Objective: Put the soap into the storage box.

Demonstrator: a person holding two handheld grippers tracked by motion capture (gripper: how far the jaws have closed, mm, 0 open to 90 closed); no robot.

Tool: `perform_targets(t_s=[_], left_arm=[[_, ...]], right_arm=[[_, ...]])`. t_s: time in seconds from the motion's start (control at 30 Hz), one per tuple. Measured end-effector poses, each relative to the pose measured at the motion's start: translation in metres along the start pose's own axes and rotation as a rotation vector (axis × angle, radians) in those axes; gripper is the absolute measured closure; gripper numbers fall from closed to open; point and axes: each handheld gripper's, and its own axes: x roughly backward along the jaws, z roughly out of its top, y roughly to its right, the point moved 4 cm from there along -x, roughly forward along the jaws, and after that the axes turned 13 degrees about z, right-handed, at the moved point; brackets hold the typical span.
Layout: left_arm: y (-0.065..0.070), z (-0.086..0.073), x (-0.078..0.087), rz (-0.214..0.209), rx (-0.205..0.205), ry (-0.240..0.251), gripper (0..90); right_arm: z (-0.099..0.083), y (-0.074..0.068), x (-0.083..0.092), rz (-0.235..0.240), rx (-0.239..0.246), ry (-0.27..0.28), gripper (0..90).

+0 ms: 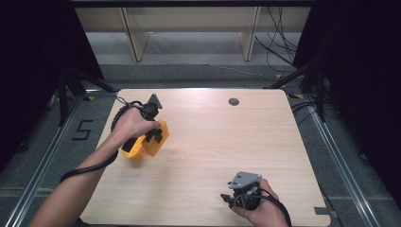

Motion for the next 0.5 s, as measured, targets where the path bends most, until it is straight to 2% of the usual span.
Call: perform_targets(t_s=[0.5], left_arm=[[-0.0097,0.0001,0.0019,0.007,0.014,0.001,60.5]], right_arm=[[-0.0003,-0.0001,0.0,0.008,0.001,-0.011,52.2]])
